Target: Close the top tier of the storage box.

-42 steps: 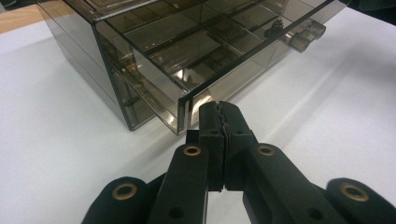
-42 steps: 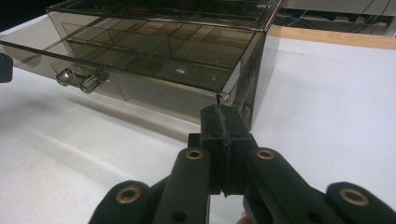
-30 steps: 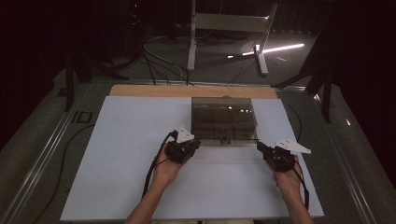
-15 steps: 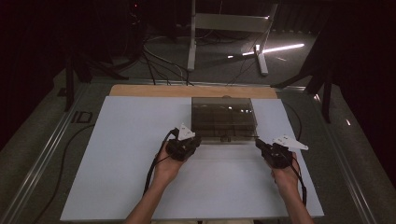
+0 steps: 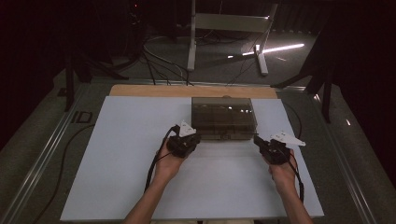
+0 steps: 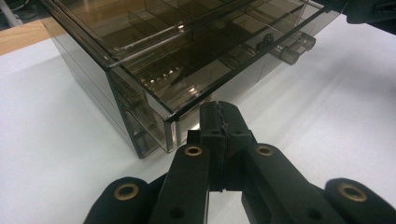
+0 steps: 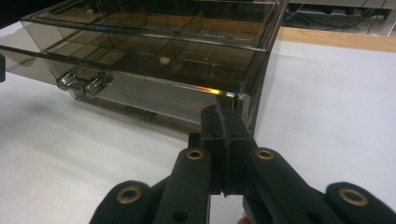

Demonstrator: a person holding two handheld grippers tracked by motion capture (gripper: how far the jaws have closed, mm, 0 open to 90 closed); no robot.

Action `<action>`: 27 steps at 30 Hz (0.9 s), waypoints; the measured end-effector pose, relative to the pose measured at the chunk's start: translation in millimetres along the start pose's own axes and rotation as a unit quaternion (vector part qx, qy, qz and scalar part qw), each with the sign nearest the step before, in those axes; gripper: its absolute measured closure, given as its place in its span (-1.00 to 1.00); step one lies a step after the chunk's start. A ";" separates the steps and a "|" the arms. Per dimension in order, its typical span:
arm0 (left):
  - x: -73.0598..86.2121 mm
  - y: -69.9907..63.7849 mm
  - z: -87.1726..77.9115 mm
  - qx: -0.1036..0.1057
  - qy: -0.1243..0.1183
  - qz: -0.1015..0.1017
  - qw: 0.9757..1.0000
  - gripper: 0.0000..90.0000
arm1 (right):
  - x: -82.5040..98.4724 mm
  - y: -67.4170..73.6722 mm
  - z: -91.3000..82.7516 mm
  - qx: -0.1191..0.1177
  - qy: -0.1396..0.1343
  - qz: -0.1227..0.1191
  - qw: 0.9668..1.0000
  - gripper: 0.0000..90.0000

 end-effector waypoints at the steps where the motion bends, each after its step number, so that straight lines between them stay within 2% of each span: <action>1: 0.0 0.4 0.1 -0.001 0.001 0.001 1.000 1.00 | -0.7 -0.4 0.2 0.001 -0.001 0.003 1.000 1.00; 13: -2.1 8.3 2.8 -0.018 0.001 -0.009 1.000 1.00 | -3.5 -2.5 7.8 0.004 -0.003 0.010 1.000 1.00; 18: -3.9 10.0 4.7 -0.029 0.002 -0.003 1.000 1.00 | -3.8 -3.9 11.8 0.007 -0.001 0.013 1.000 1.00; 24: -7.6 13.1 7.7 -0.033 0.000 -0.008 0.999 1.00 | -6.9 -6.1 16.3 0.012 -0.002 0.017 1.000 1.00; 27: -8.6 17.1 9.6 -0.037 -0.002 -0.017 0.999 1.00 | -8.1 -7.2 18.7 0.014 -0.004 0.022 1.000 1.00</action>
Point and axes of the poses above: each handheld gripper's, and its own axes: z roughly forward along the jaws, x roughly out of its underside, y roughly to its left, the point moved 8 cm from there along z, roughly forward along the jaws, and after that the axes turned 11 degrees about -x, right-handed, at the moved point
